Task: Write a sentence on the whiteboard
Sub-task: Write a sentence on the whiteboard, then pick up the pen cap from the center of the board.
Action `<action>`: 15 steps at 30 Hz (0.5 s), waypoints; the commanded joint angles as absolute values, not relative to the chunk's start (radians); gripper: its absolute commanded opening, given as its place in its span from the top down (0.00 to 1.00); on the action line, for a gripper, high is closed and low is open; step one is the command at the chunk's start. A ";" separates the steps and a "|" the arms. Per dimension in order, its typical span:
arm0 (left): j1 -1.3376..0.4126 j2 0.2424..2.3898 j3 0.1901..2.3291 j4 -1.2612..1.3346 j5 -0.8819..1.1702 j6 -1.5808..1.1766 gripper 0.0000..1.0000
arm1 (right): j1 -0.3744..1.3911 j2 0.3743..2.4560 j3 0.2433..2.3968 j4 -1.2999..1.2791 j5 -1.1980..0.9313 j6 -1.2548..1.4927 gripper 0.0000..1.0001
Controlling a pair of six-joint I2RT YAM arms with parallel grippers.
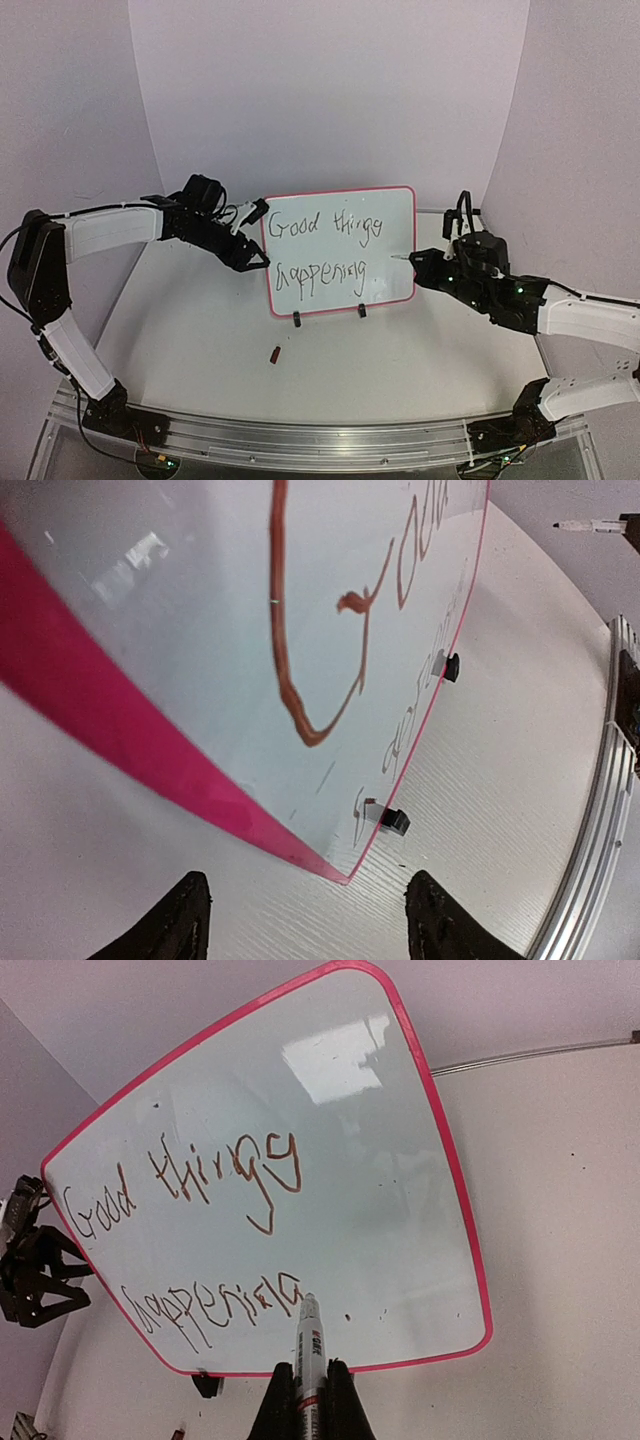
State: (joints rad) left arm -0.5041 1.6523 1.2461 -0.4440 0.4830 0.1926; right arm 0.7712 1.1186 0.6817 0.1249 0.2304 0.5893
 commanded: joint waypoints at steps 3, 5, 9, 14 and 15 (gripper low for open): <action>-0.505 1.557 1.224 -0.404 0.428 0.129 0.18 | 0.762 1.081 0.737 0.015 0.204 0.513 1.00; -0.505 1.529 1.204 -0.396 0.412 0.092 0.15 | 0.762 1.067 0.752 -0.013 0.195 0.497 1.00; -0.510 1.422 1.111 -0.357 0.339 -0.060 0.14 | 0.761 1.041 0.777 -0.074 0.169 0.479 1.00; -0.582 1.282 0.949 -0.359 0.186 -0.297 0.18 | 0.761 1.041 0.793 -0.114 0.130 0.485 1.00; -0.608 1.265 0.928 -0.376 0.150 -0.346 0.19 | 0.761 1.042 0.793 -0.117 0.126 0.490 1.00</action>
